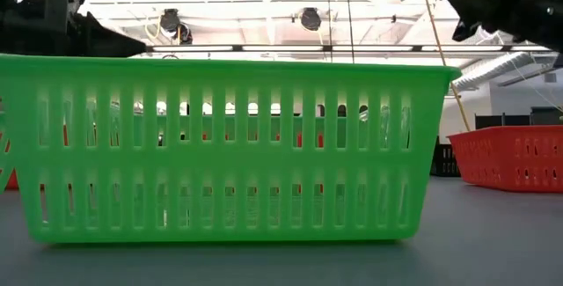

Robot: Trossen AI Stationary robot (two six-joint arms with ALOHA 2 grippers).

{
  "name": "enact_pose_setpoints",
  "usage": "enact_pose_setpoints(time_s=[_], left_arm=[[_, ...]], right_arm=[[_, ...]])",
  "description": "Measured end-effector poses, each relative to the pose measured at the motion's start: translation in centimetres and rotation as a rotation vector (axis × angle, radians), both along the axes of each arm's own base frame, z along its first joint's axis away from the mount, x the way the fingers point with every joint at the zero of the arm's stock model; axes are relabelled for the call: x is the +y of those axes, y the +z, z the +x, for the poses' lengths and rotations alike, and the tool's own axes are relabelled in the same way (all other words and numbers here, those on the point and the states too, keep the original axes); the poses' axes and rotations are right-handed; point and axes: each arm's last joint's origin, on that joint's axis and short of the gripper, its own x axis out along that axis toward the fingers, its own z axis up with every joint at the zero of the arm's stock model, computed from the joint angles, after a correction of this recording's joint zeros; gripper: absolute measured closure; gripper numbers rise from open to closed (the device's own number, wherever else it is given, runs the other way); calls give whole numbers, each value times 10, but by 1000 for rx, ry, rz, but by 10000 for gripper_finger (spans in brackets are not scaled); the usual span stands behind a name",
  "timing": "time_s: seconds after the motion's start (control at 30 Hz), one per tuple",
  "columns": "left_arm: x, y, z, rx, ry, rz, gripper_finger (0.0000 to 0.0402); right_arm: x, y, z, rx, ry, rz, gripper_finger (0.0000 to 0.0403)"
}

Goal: Stack baskets on shelf by color
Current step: Put the top right black bin on the shelf

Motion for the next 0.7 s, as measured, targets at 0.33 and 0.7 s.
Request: enact_pose_setpoints(time_s=[0.33,0.7], left_arm=[[0,3,0,-78,-9,-125,360],[2,3,1,-66,9,-97,360]], right_arm=[[-14,-1,11,-57,-148,379,403],[-18,-8,30,80,-57,335,403]])
